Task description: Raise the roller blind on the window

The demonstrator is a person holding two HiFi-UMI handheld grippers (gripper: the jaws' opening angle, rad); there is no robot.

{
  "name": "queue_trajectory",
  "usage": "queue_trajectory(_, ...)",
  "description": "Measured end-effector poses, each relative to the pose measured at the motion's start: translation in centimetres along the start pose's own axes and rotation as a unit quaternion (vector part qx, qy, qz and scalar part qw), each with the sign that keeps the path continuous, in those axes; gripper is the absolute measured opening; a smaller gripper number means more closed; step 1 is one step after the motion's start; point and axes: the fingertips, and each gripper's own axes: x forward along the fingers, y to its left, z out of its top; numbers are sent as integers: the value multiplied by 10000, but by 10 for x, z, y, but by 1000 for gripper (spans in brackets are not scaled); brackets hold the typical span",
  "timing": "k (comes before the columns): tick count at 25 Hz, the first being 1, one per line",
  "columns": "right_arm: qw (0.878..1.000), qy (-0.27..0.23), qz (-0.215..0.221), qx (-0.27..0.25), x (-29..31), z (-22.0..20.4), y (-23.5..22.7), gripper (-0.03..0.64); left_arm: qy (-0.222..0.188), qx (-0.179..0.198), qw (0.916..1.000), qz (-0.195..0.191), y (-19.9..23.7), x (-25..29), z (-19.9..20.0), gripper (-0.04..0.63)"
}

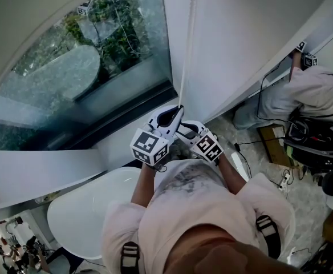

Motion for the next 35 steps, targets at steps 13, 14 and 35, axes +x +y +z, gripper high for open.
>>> queue_trajectory(13,9904,-1280,-503,-129,-97,136,-20,190,-40,26,10000,59,1,-1,2,11)
queue_trajectory(14,9886,-1407,-517,-171,-104,149,-21,190,-42,26,10000,63,1,-1,2,11)
queue_trajectory(35,9512,-2941,-542,-759,-149,313,-30,182,-71,60,9999,88,1,-5,-3,11)
